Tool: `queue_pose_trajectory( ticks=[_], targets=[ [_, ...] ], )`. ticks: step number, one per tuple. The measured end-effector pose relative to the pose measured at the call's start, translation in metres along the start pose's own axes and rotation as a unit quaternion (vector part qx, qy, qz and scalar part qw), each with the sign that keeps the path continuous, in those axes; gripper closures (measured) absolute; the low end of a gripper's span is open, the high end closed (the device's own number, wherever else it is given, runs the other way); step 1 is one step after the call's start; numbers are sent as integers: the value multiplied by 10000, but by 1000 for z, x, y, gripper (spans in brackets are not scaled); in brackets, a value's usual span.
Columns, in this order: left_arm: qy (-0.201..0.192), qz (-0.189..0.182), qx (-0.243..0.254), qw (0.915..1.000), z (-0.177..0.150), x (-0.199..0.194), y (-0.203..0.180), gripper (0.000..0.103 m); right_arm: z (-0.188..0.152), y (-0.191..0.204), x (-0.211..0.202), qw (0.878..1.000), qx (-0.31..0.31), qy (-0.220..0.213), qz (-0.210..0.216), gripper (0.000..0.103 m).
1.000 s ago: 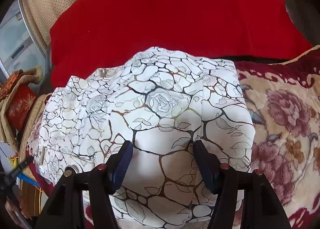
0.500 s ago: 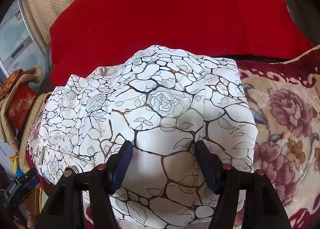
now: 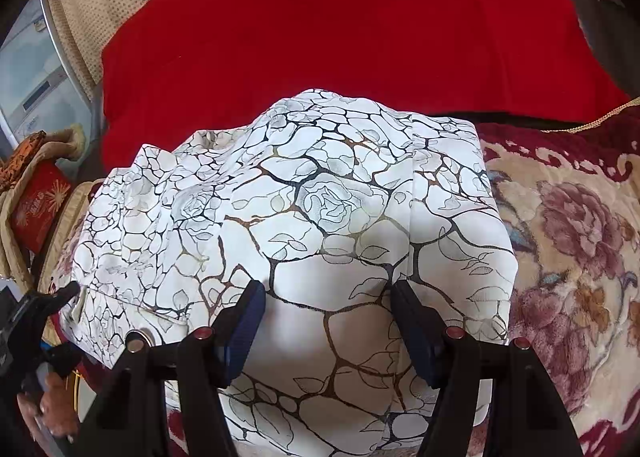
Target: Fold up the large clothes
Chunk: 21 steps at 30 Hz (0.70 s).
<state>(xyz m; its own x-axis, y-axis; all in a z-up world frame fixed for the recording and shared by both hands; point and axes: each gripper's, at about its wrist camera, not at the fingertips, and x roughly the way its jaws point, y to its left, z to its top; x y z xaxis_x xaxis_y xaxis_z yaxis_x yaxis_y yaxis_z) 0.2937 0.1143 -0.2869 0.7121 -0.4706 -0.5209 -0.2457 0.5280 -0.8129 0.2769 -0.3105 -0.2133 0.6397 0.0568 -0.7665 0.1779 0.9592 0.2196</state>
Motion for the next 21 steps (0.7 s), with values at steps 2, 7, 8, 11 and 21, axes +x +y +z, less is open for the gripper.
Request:
queue_pose_trajectory(
  ticks=[2, 7, 8, 11, 21],
  targets=[
    [-43, 32, -23, 10000, 1, 3, -1, 55, 0, 0, 0, 10000, -8, 3, -7, 34],
    [-86, 165, -271, 9995, 3, 18, 1, 28, 0, 1, 1, 10000, 9, 11, 23, 34],
    [-104, 205, -235, 9995, 3, 20, -1, 30, 0, 0, 1, 10000, 19, 12, 34, 34],
    [-95, 407, -70, 9991, 6, 24, -8, 57, 0, -1, 1, 10000, 10, 7, 68, 34],
    [-365, 659, 1702, 9825, 1, 7, -101, 80, 4, -19, -3, 9967, 449, 118, 672, 34]
  ],
)
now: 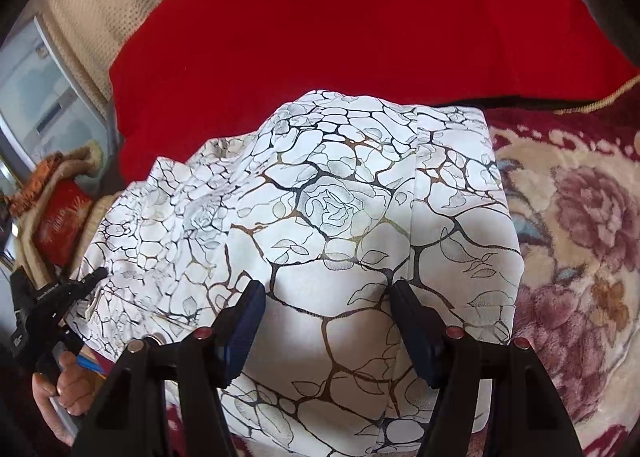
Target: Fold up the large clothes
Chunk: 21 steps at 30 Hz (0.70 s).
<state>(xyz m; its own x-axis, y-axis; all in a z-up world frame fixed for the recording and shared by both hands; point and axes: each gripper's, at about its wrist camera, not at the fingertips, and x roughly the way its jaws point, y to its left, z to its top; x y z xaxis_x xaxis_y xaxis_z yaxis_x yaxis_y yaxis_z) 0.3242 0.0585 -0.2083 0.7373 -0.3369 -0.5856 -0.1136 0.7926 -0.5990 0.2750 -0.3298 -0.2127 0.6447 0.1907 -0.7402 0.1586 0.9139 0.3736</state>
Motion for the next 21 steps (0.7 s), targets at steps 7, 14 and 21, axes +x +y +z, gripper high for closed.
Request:
queue_pose_trajectory(
  ticks=[7, 14, 21],
  targets=[
    [-181, 177, 2392, 9706, -28, -24, -151, 81, 17, -54, -16, 9856, 1270, -28, 1112, 34],
    [582, 108, 4326, 8996, -149, 23, -255, 88, 28, -134, -36, 9235, 2620, -353, 2778, 34],
    [752, 215, 4523, 8884, -178, 42, -241, 88, 48, -144, -1, 8918, 2948, 219, 3424, 18]
  ],
)
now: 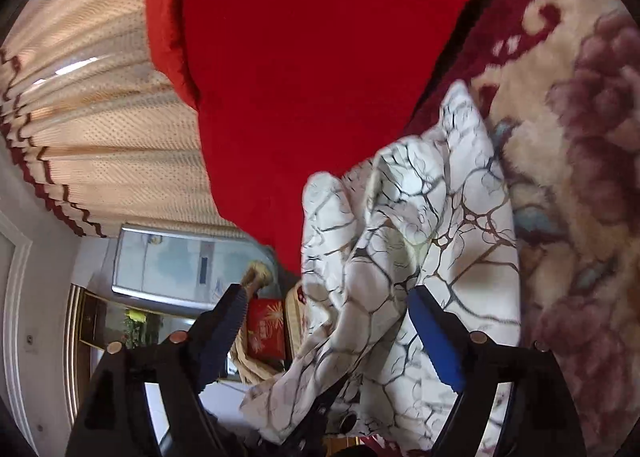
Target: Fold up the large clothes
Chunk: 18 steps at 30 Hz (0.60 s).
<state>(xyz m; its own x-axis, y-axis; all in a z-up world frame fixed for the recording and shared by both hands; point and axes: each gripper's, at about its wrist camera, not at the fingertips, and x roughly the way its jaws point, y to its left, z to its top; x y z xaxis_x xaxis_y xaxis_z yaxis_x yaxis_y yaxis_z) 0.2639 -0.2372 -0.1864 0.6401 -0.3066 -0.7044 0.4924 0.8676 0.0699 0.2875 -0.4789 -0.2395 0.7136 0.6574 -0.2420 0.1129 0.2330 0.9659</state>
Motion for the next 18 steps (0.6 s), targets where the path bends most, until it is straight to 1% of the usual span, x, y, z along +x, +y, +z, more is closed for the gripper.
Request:
queue_pose_trajectory(
  ticks=[2, 3, 4, 5, 6, 7, 8, 9, 11, 12, 13, 14, 15, 16, 17, 18],
  targets=[
    [21, -52, 75, 10000, 1, -5, 1, 87, 3, -3, 21, 9996, 107, 262, 56, 18],
    [46, -100, 132, 9999, 0, -5, 3, 85, 5, -4, 34, 9991, 145, 397, 36, 18],
    [61, -146, 177, 9997, 0, -9, 3, 81, 5, -3, 41, 9988, 148, 465, -7, 18],
    [73, -227, 241, 9994, -1, -15, 2, 70, 5, 0, 53, 9985, 120, 523, -80, 18],
    [68, -400, 368, 9985, -5, -22, 5, 57, 5, 2, 61, 9985, 81, 542, -90, 17],
    [30, -546, 471, 9974, -6, -32, 4, 50, 5, 5, 68, 9983, 33, 573, -100, 16],
    [-36, -669, 575, 9961, -11, -42, 8, 41, 4, 9, 75, 9982, -41, 585, -149, 16],
    [-141, -768, 689, 9946, -17, -56, 13, 37, 3, 11, 79, 9981, -102, 566, -209, 15],
    [-340, -1043, 804, 9907, -27, -82, 26, 36, 0, 18, 85, 9978, -271, 529, -310, 13],
    [-439, -1175, 773, 9891, -31, -94, 37, 36, 0, 19, 86, 9977, -307, 512, -325, 12],
    [-559, -1212, 710, 9885, -34, -104, 50, 36, 3, 20, 82, 9977, -331, 484, -345, 12],
    [-666, -1156, 625, 9891, -34, -109, 61, 34, 2, 23, 82, 9976, -368, 439, -397, 12],
    [-792, -999, 428, 9909, -34, -115, 80, 31, 0, 25, 83, 9974, -402, 410, -432, 12],
    [-858, -875, 231, 9922, -33, -115, 96, 30, -2, 27, 86, 9973, -424, 387, -452, 11],
    [-873, -679, -105, 9938, -31, -109, 119, 30, -1, 29, 86, 9972, -454, 358, -476, 11],
    [-836, -580, -329, 9943, -29, -102, 133, 30, -2, 31, 88, 9970, -501, 325, -502, 10]
  ],
)
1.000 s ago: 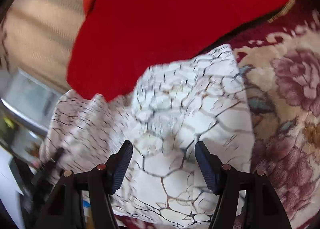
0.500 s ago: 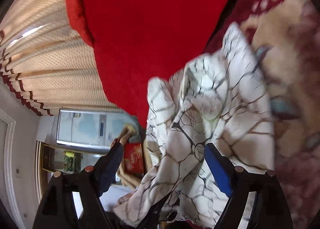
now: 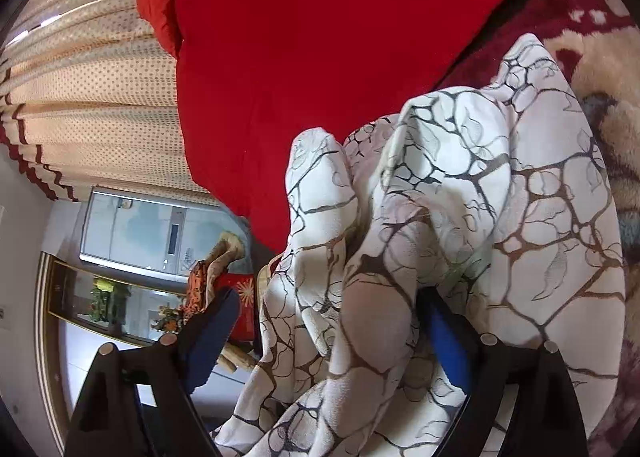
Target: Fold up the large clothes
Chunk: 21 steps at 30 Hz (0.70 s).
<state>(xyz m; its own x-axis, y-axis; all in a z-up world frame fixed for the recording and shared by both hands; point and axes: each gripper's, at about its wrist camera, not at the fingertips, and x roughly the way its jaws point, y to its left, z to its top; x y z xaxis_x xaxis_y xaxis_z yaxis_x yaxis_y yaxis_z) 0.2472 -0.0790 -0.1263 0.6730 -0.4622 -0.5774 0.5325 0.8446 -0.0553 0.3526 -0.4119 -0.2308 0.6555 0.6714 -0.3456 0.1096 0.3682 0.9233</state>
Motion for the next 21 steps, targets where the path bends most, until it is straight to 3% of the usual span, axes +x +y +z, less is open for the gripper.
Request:
queue_pose_trajectory(
  ticks=[3, 5, 6, 8, 10, 12, 13, 16, 21],
  targets=[
    [389, 334, -905, 9946, -3, 45, 59, 32, -1, 12, 8, 9994, -234, -38, -249, 10],
    [736, 47, -1252, 9894, -11, 80, 78, 34, -4, 20, 16, 9976, -464, -74, -505, 11],
    [1021, -169, -1353, 9854, -18, 100, 81, 46, -6, 25, 22, 9955, -620, -69, -708, 15],
    [1327, -400, -1461, 9795, -33, 124, 74, 65, -11, 31, 35, 9877, -1018, 7, -1187, 38],
    [1239, -440, -1503, 9799, -40, 126, 65, 74, -18, 41, 51, 9762, -1405, 92, -1648, 64],
    [1224, -573, -1453, 9801, -35, 123, 55, 99, -22, 52, 51, 9717, -1617, -33, -1722, 73],
    [1220, -582, -1320, 9820, -31, 121, 47, 103, -24, 59, 47, 9703, -1714, -129, -1701, 79],
    [1078, -304, -828, 9903, -22, 115, 9, 103, -34, 89, 29, 9615, -2131, -499, -1665, 88],
    [864, -423, -640, 9933, -6, 108, -38, 103, -51, 117, -12, 9362, -2712, -1118, -1934, 90]
  ],
)
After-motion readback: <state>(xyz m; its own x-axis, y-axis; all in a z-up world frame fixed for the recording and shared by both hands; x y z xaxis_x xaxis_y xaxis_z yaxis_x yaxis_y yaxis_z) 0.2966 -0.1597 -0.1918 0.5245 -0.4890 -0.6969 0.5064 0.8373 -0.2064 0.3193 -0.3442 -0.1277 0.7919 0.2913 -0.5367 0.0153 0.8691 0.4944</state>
